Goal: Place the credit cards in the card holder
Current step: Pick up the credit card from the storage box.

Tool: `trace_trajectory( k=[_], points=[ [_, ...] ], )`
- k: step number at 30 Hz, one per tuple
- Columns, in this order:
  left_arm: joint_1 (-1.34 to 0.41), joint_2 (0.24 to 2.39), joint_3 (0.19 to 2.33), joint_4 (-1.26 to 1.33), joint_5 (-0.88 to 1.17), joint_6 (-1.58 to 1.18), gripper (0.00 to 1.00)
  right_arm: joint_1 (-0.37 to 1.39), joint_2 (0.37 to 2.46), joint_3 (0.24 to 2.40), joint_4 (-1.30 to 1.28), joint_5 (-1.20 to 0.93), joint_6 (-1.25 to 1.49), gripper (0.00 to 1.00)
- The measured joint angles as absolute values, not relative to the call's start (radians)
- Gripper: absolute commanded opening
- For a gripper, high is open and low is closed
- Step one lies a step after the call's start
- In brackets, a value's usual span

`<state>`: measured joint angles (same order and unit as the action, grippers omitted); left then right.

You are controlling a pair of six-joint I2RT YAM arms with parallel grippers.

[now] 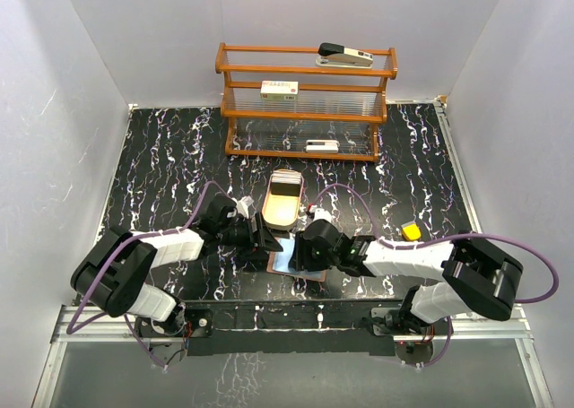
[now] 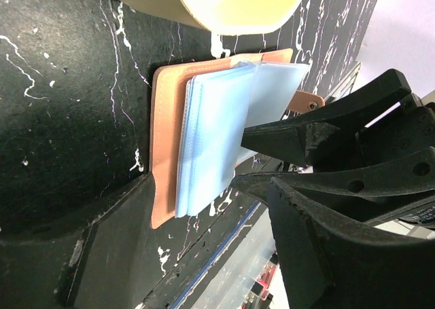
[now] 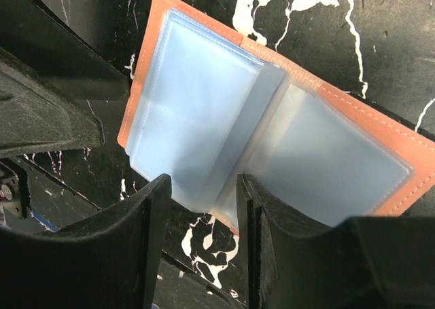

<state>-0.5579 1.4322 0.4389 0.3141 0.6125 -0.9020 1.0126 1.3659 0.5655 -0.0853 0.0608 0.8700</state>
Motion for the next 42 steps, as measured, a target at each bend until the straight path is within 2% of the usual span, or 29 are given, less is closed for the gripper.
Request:
trace_trajectory(
  k=[16,22,25,28,30,33,34,42],
  points=[
    [-0.565,1.335,0.448,0.162,0.526,-0.845,0.69,1.013,1.341,0.504,0.008,0.07,0.902,0.4],
    [-0.569,1.391,0.403,0.315,0.575,-0.917,0.65,1.013,1.32,0.48,0.022,0.074,0.919,0.4],
    [-0.58,1.451,0.395,0.413,0.621,-0.962,0.55,1.013,1.32,0.48,0.023,0.073,0.92,0.4],
    [-0.593,1.477,0.395,0.447,0.628,-0.979,0.35,1.013,1.32,0.48,0.023,0.073,0.919,0.4],
    [-0.598,1.485,0.395,0.447,0.627,-0.982,0.18,1.013,1.32,0.48,0.023,0.074,0.918,0.4],
    [-0.6,1.485,0.395,0.437,0.619,-0.982,0.03,1.013,1.319,0.492,-0.001,0.078,0.905,0.42],
    [-0.6,1.483,0.395,0.433,0.617,-0.98,0.0,1.013,1.317,0.504,-0.026,0.081,0.891,0.43],
    [-0.6,1.344,0.402,0.287,0.549,-0.941,0.0,1.007,1.317,0.778,-0.282,0.196,0.691,0.49]
  ],
)
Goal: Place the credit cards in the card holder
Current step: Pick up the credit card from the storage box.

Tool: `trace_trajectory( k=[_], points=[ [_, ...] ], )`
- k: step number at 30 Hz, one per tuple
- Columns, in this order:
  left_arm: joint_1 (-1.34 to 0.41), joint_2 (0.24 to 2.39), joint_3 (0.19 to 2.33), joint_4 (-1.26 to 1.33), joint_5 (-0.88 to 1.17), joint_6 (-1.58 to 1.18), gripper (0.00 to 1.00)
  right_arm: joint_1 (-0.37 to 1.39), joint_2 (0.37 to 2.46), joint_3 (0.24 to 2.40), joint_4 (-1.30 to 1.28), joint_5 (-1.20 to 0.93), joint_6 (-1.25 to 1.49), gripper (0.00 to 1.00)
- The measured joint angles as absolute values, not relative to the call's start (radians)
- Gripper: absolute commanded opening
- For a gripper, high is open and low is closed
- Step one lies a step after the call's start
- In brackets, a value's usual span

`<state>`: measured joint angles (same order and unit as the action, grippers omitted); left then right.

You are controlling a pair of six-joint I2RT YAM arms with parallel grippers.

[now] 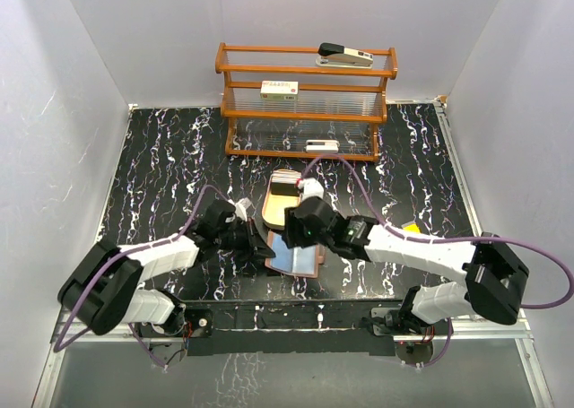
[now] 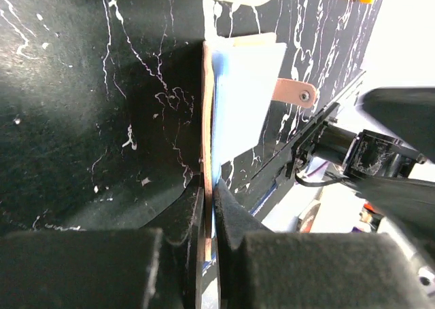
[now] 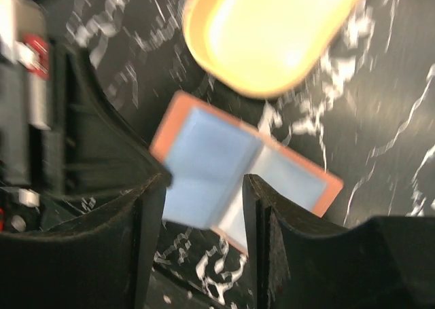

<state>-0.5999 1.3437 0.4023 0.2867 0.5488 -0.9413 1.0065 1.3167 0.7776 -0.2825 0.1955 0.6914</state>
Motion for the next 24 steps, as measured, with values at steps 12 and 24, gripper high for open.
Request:
trace_trajectory(
  k=[12,24],
  points=[
    [-0.6,1.127,0.439,-0.024,0.345,-0.873,0.0,0.821,1.587,1.183,-0.31,0.184,0.13,0.58],
    [-0.6,1.072,0.368,-0.016,0.342,-0.902,0.0,0.751,1.901,1.467,-0.346,0.12,-0.289,0.65]
  ],
)
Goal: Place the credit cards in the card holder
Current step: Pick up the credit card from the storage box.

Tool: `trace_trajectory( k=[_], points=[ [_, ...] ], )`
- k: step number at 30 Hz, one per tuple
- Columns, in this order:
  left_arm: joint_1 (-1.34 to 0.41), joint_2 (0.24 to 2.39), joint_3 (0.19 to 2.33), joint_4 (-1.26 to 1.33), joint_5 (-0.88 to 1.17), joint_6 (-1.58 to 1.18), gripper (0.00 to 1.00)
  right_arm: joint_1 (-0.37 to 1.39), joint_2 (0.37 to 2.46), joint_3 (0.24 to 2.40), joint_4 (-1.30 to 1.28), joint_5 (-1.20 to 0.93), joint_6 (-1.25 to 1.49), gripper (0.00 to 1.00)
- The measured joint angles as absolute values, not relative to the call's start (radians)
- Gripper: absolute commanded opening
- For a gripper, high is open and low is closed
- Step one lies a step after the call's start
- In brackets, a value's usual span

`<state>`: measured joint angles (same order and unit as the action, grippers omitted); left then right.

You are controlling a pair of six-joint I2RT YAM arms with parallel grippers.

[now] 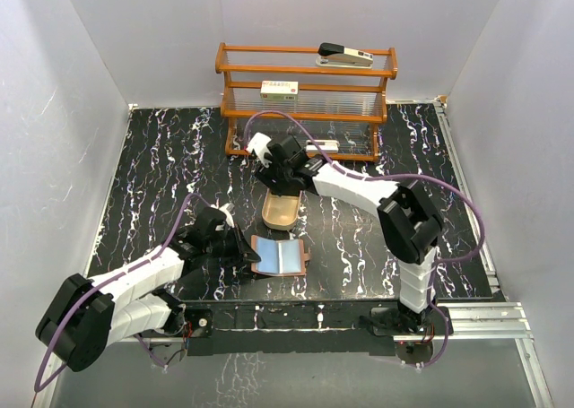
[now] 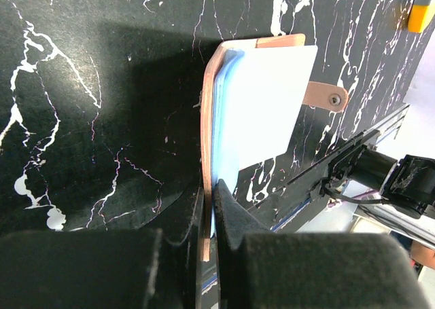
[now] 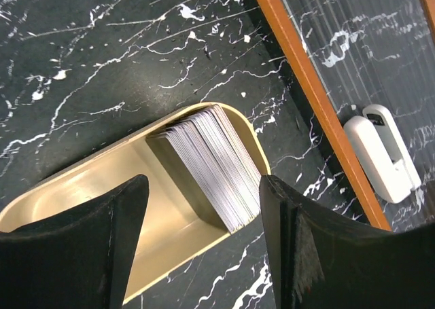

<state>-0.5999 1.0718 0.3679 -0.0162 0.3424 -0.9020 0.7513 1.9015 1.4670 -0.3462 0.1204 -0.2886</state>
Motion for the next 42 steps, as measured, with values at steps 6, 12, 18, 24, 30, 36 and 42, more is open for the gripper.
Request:
trace_trajectory(
  k=[6,12,18,24,30,36,42],
  points=[
    [-0.6,1.072,0.373,-0.017,0.344,-0.886,0.0,0.744,1.984,1.493,-0.371,0.114,-0.394,0.7],
    [-0.6,1.071,0.373,-0.017,0.344,-0.878,0.0,0.737,2.025,1.498,-0.371,0.152,-0.448,0.71],
    [-0.6,1.069,0.373,-0.019,0.344,-0.874,0.0,0.735,2.033,1.498,-0.352,0.197,-0.461,0.63],
    [-0.6,1.065,0.373,-0.025,0.34,-0.874,0.0,0.729,2.034,1.498,-0.329,0.241,-0.472,0.52],
    [-0.6,1.064,0.373,-0.026,0.34,-0.875,0.0,0.729,2.034,1.498,-0.31,0.26,-0.476,0.4],
    [-0.6,1.06,0.373,-0.028,0.336,-0.875,0.0,0.729,2.034,1.498,-0.305,0.269,-0.477,0.31],
    [-0.6,1.058,0.373,-0.028,0.335,-0.875,0.0,0.729,2.033,1.498,-0.303,0.278,-0.477,0.16]
  ],
)
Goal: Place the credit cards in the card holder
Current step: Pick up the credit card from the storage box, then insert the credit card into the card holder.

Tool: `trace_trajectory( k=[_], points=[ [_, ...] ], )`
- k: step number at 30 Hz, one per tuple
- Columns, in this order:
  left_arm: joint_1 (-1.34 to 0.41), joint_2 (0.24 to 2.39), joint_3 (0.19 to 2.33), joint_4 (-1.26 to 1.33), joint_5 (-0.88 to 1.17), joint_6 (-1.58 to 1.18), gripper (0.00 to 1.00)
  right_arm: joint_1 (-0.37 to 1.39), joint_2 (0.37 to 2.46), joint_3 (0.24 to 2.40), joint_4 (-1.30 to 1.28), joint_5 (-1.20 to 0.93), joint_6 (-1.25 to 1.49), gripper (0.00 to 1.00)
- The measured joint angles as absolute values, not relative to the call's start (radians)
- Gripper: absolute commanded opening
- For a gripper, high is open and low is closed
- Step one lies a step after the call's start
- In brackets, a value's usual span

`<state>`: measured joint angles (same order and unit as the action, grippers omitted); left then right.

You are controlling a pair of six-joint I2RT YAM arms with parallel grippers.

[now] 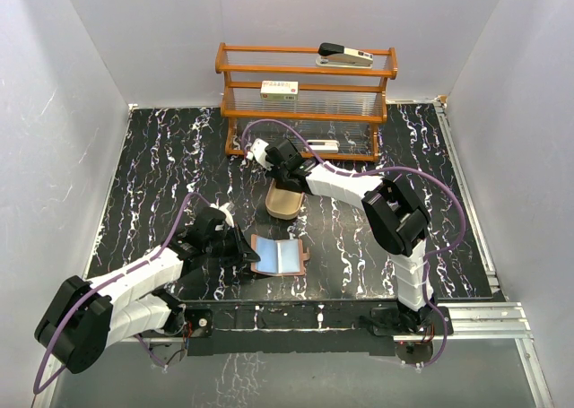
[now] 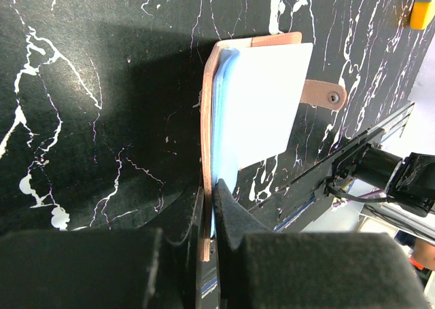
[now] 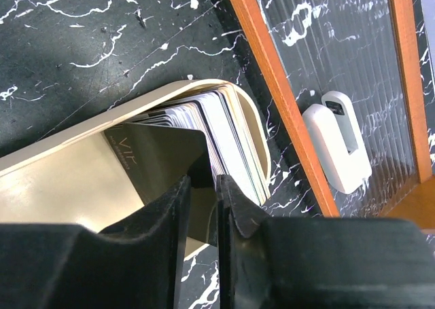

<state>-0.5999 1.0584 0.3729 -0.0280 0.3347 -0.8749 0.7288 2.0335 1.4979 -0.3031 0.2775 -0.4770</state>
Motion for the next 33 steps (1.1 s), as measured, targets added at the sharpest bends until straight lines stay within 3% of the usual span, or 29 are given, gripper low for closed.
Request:
trace_trajectory(
  k=[7,21,28,33],
  points=[
    [-0.6,1.058,0.373,-0.028,0.335,-0.875,0.0,0.729,2.018,1.498,-0.323,0.282,-0.46,0.0],
    [-0.6,1.063,0.374,0.001,0.35,-0.898,0.0,0.723,1.755,1.425,-0.43,0.128,-0.308,0.0],
    [-0.6,1.097,0.374,0.063,0.36,-0.935,0.0,0.723,1.588,1.348,-0.47,0.024,-0.029,0.0],
    [-0.6,1.106,0.361,0.105,0.36,-0.958,0.06,0.733,1.474,1.199,-0.458,-0.076,0.224,0.0]
  ],
)
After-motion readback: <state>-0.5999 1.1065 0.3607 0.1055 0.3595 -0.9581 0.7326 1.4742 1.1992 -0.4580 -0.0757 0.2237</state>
